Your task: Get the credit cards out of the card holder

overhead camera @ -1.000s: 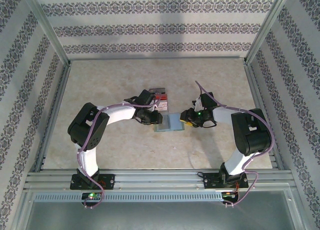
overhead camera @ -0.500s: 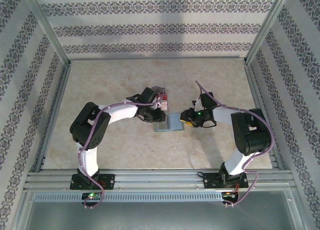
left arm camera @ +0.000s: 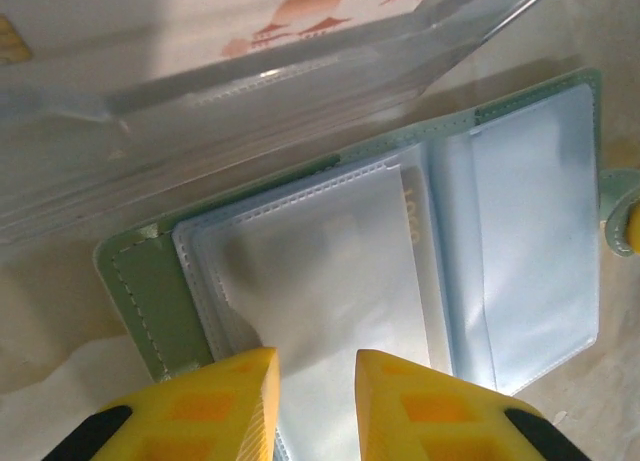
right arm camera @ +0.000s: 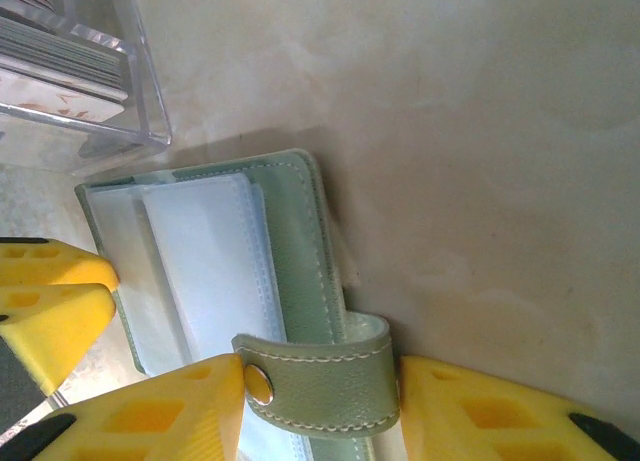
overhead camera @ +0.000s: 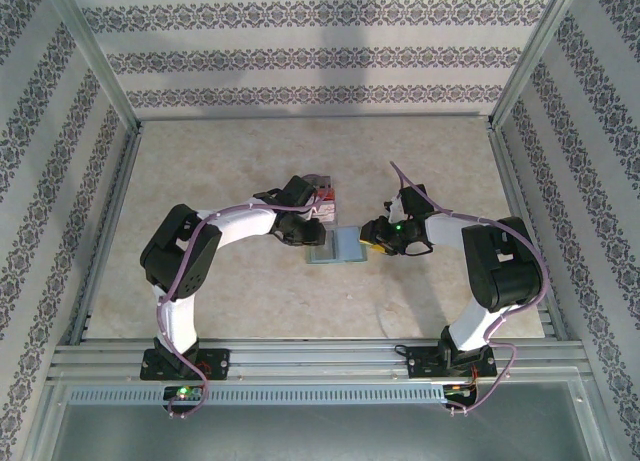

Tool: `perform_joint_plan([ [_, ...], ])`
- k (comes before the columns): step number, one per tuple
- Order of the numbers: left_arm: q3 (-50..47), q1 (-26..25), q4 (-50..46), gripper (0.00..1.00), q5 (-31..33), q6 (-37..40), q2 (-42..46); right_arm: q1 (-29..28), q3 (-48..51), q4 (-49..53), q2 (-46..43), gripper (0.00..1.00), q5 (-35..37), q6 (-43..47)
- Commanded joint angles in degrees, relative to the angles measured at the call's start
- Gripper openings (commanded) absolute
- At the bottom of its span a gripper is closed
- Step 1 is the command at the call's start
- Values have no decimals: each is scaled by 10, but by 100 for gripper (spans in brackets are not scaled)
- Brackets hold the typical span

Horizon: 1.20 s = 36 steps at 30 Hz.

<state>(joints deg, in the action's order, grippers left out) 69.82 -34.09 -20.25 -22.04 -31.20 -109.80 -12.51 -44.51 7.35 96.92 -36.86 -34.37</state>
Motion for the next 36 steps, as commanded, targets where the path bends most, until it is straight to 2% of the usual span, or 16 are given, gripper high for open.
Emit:
perform_joint_plan([
  [1, 1, -5, -31, 28, 24, 11, 14, -18, -9, -17, 20, 45, -14, 0],
  [10, 3, -14, -14, 28, -6, 3, -5, -24, -14, -21, 29, 44, -25, -1],
  [15, 10, -24, 9, 27, -32, -11, -20, -32, -20, -29, 45, 38, -37, -5],
  [26, 22, -37, 68, 27, -67, -38, -35, -34, -16, -30, 41, 36, -38, -6],
  [36, 55, -41, 111, 27, -76, -45, -63, -33, -5, -47, 24, 36, -40, -18],
])
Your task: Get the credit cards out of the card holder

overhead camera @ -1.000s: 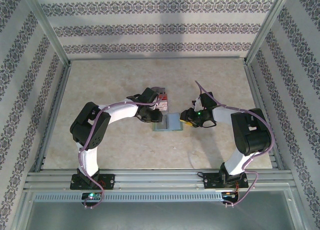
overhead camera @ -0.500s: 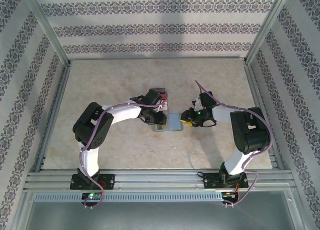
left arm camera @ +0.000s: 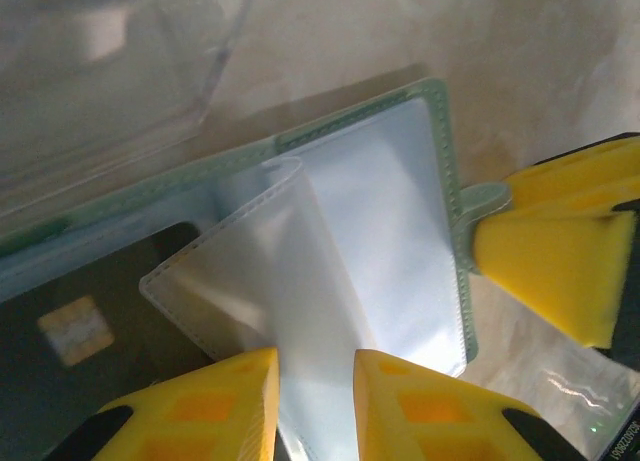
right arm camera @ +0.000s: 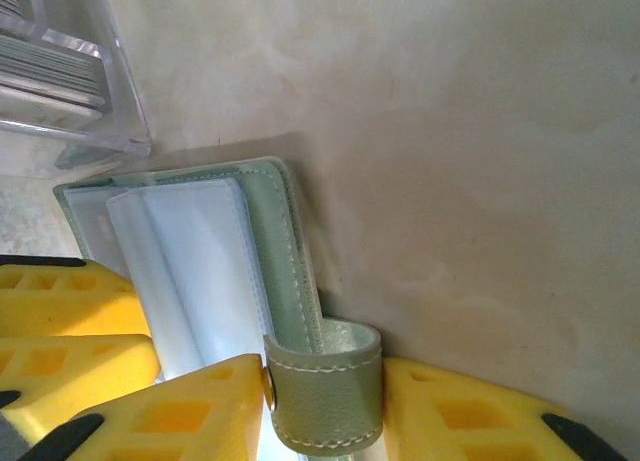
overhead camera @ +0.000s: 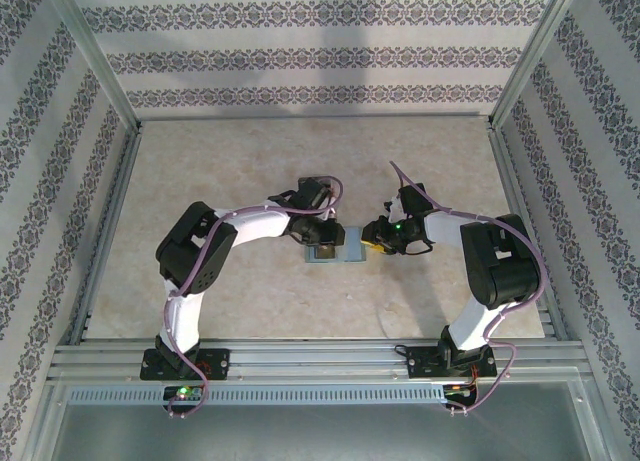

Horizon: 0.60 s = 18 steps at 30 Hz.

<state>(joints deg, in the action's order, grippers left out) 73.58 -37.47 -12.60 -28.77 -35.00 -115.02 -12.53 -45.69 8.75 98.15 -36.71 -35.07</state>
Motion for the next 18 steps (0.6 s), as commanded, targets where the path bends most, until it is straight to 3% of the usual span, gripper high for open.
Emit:
perform_joint_plan([
  [1, 21, -8, 38, 27, -8, -8, -10, -32, 8, -61, 10, 36, -42, -11],
  [9, 54, -10, 39, 27, -17, 2, -25, -23, 22, -73, -17, 37, -30, -21],
  [18, 92, -18, 34, 27, -25, 6, -43, 30, 55, -41, -122, 47, 11, -8],
])
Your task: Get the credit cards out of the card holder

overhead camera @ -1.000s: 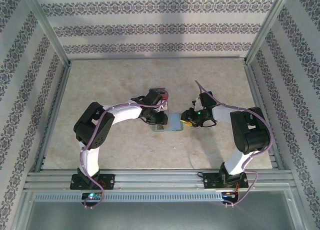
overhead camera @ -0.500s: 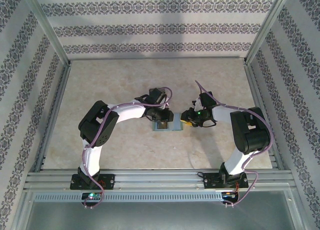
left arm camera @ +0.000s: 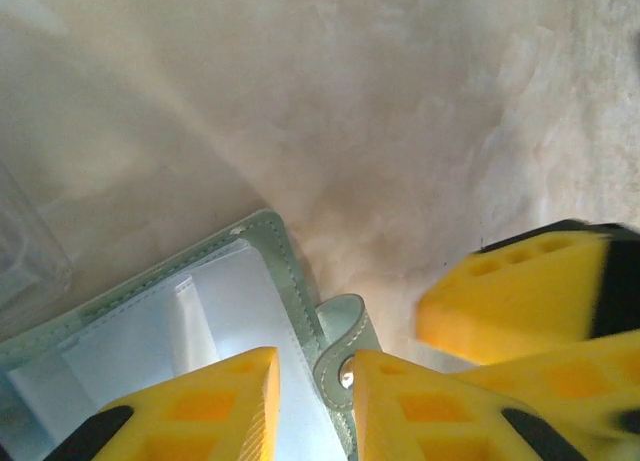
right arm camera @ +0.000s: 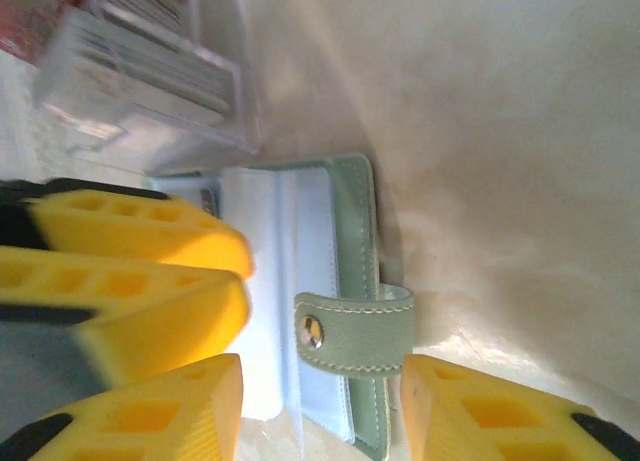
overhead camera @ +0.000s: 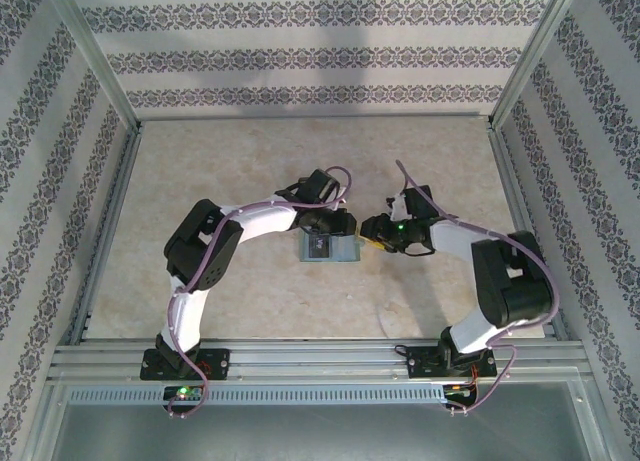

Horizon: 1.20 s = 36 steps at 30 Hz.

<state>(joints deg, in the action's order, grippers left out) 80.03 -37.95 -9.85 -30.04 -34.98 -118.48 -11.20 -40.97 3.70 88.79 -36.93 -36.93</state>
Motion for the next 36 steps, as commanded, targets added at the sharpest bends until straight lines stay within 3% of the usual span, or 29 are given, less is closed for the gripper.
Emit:
perform_joint_plan([
  [1, 36, -15, 2, 27, -13, 8, -13, 25, 10, 22, -38, 47, 18, 17],
  [11, 82, -33, -6, 27, -38, 5, -36, 102, 27, 98, -118, 50, 34, 61],
  [16, 82, -34, -8, 27, -35, 15, -9, 119, 26, 114, -142, 50, 29, 65],
  [26, -15, -9, -22, 28, 37, 50, 130, 120, 7, 110, -153, 49, -8, 49],
  [32, -110, 27, -29, 28, 99, 57, 238, 114, -6, 109, -162, 48, -33, 33],
  [36, -177, 65, -25, 28, 95, 40, 301, 102, -20, 112, -165, 47, -44, 16],
])
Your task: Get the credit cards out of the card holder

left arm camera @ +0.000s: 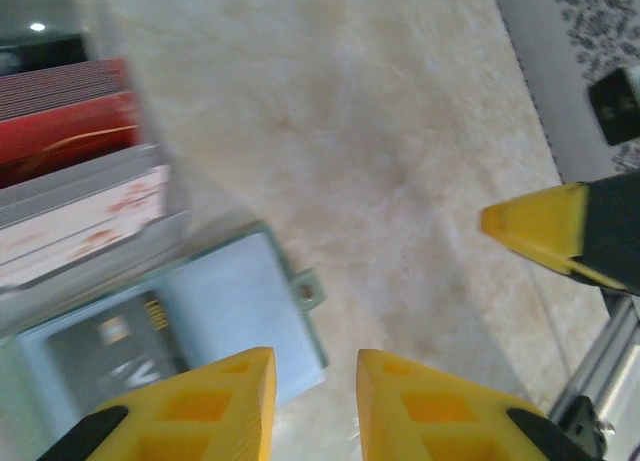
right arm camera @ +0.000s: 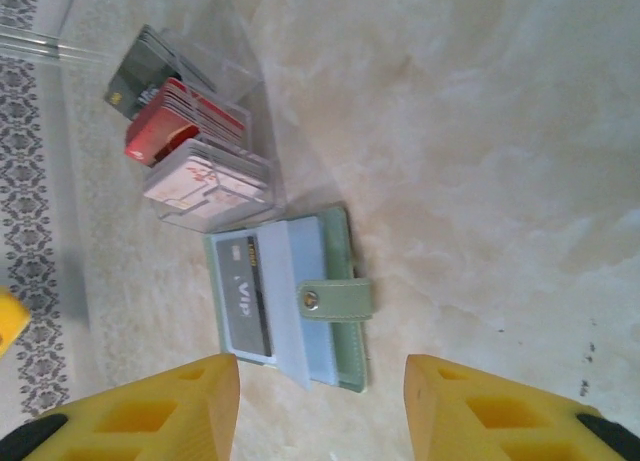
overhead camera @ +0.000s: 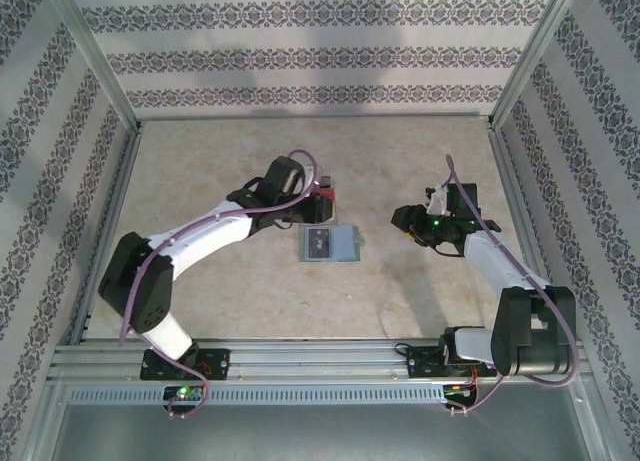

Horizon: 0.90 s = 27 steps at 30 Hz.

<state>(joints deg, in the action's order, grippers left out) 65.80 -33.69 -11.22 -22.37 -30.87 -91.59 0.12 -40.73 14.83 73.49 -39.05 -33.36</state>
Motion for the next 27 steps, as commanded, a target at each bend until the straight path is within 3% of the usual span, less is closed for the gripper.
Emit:
perform_joint_plan([
  [1, -50, 33, -9, 29, 13, -10, 45, -16, -26, 0, -14, 47, -22, -23],
  [7, -152, 96, 32, 29, -36, -66, 113, -78, -57, -6, 4, 46, -5, -49],
  [11, -185, 108, 42, 27, -50, -79, 126, -140, -84, -27, 43, 37, 14, -66],
  [18, -203, 108, 114, 15, -115, -114, 79, -234, -136, -74, 146, 30, 57, -94],
  [27, -193, 99, 165, 10, -142, -131, 9, -280, -161, -130, 260, 30, 65, -119],
])
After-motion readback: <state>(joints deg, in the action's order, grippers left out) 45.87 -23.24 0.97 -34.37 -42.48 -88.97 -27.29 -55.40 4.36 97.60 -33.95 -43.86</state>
